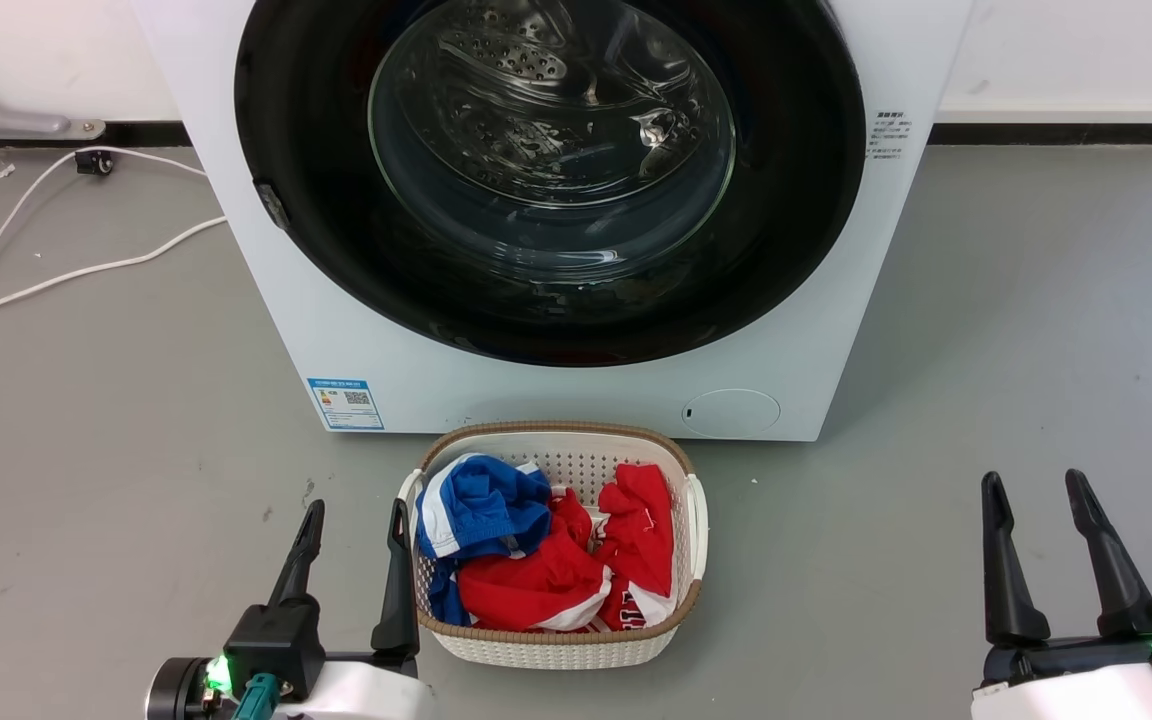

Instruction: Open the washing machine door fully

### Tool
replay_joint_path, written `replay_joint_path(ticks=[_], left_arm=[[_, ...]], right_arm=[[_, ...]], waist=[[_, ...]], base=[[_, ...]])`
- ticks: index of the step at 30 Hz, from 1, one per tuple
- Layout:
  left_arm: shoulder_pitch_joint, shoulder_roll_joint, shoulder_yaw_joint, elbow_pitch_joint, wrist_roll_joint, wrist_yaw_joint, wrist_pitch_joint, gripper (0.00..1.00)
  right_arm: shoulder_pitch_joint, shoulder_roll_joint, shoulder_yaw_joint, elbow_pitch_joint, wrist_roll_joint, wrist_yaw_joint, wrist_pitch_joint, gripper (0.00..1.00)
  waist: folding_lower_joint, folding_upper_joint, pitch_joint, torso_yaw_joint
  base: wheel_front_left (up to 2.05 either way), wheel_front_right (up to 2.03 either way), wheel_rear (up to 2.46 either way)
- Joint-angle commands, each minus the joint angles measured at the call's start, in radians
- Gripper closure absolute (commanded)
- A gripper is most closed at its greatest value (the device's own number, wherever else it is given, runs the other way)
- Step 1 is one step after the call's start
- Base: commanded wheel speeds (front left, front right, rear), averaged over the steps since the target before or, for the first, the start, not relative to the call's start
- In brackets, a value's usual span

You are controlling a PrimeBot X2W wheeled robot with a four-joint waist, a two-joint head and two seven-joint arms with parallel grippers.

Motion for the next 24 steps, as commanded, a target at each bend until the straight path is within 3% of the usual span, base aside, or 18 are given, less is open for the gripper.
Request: replay_joint_path(ticks=[1, 2, 3, 8, 11, 17, 24], left_arm=[[0.004, -0.001, 0.002, 0.001, -0.002, 0.003, -0.003, 0.0], [0.004, -0.001, 0.002, 0.002, -0.003, 0.003, -0.003, 0.0], [0.004, -0.001, 0.001, 0.003, -0.003, 0.003, -0.003, 0.0], [0.004, -0.001, 0.002, 0.006, -0.005, 0.003, -0.003, 0.0], [0.005, -0.001, -0.001, 0.009, -0.006, 0.003, -0.003, 0.0], [0.005, -0.001, -0.008, 0.015, -0.008, 0.001, -0.003, 0.0], [0.005, -0.001, -0.012, 0.02, -0.008, 0.006, -0.003, 0.0]], right_arm=[[-0.002, 0.003, -0.001, -0.002, 0.013, 0.0, -0.002, 0.21], [-0.005, 0.003, -0.005, -0.006, 0.021, 0.0, -0.003, 0.84], [-0.005, 0.003, -0.005, -0.005, 0.028, 0.0, -0.002, 1.0], [-0.01, 0.003, 0.01, 0.017, 0.243, 0.0, -0.002, 1.0], [-0.013, 0.002, 0.035, 0.037, 0.464, 0.0, -0.002, 1.0], [-0.019, 0.001, 0.107, 0.082, 1.01, 0.0, -0.002, 1.0], [-0.009, 0.001, 0.131, 0.033, 1.4, 0.0, 0.025, 1.0]], waist=[[0.0, 0.0, 0.0, 0.0], [0.0, 0.0, 0.0, 0.0], [0.0, 0.0, 0.0, 0.001], [0.0, 0.0, -0.002, -0.001], [0.0, 0.0, -0.004, -0.003], [0.0, 0.0, -0.009, -0.005], [0.0, 0.0, -0.011, -0.005]], base=[[0.0, 0.0, 0.0], [0.0, 0.0, 0.0], [0.0, 0.0, 0.0], [0.0, 0.0, 0.0], [0.0, 0.0, 0.0], [0.0, 0.0, 0.0], [0.0, 0.0, 0.0]])
